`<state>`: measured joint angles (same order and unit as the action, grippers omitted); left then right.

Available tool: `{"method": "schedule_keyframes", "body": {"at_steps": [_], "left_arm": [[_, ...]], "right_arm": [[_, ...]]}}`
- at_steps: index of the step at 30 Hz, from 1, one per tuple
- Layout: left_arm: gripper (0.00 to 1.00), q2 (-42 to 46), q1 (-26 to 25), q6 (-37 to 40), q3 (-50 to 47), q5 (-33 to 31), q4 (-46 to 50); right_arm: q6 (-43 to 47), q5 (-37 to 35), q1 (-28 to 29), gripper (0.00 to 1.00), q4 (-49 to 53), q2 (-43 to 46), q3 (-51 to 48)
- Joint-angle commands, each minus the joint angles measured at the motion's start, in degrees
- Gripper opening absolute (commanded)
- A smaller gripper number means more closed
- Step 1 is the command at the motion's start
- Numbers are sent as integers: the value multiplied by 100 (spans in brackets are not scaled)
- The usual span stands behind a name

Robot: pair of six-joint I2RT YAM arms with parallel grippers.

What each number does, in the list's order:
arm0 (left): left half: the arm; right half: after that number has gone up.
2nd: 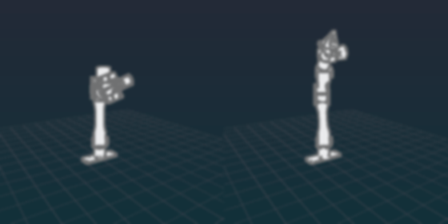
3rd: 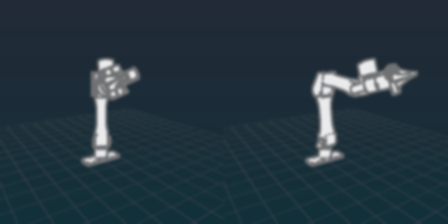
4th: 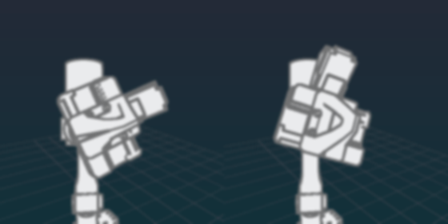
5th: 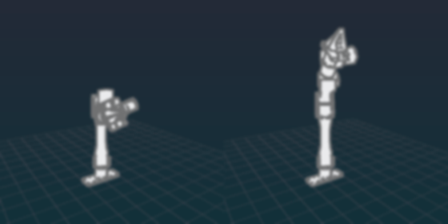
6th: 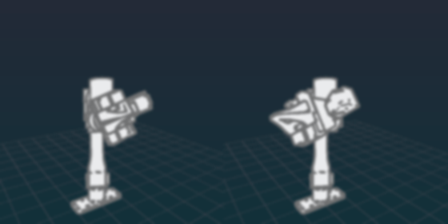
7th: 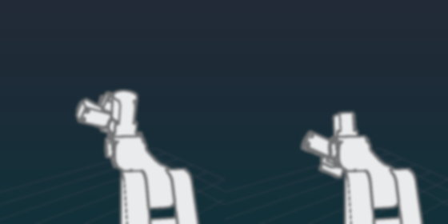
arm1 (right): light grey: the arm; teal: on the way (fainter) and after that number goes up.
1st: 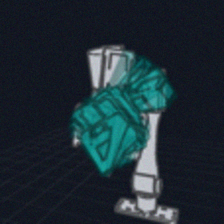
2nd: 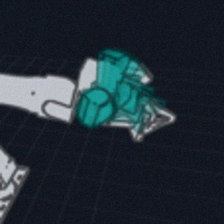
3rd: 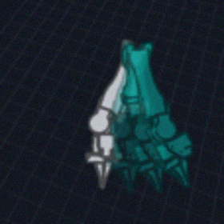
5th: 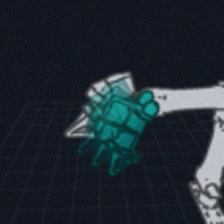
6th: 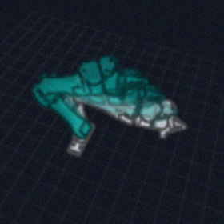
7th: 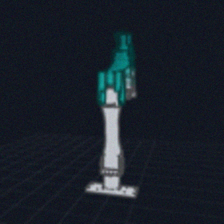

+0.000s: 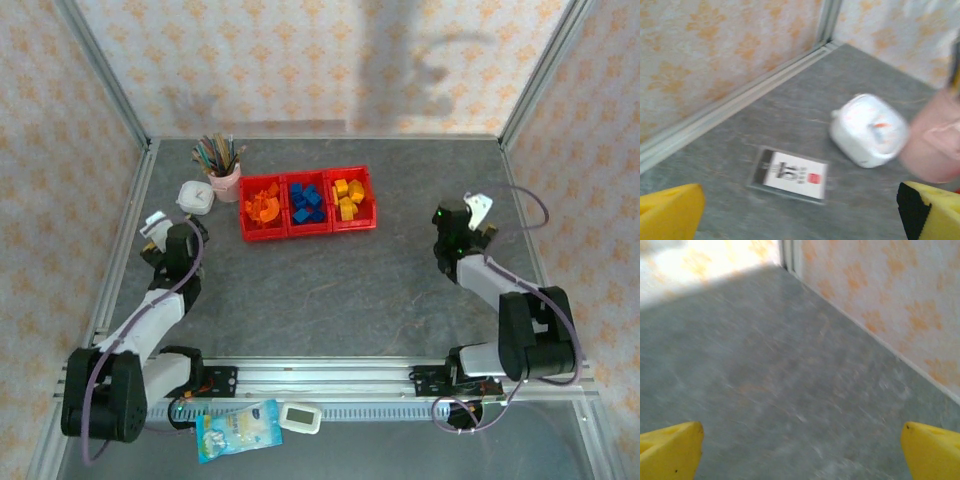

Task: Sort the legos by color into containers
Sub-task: Reset both arms

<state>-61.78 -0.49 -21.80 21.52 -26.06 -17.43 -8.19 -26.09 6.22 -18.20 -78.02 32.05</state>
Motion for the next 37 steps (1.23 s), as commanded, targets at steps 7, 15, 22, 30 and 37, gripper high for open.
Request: {"method": "schedule_keyframes", "body": {"at_steps": [7, 15, 22, 30, 37], "left_arm": [[99, -1146, 32, 1632, -1289, 1396, -4845], [99, -2714, 5, 2106, -1439, 2142, -7013], [99, -2568, -21, 1868, -991, 1482, -5863], [99, -2611, -21, 1884, -1009, 1490, -5977], [99, -2617, -21, 2020, -950, 1916, -5885]], "right_arm": [[684, 1612, -391, 100, -3055, -570, -748], [1045, 2587, -408, 100, -5103, -927, -1804], [1056, 2570, -402, 100, -5188, -892, -1870], [1056, 2573, -402, 100, -5190, -905, -1859], [1060, 2595, -411, 100, -5201, -899, -1874]]}}
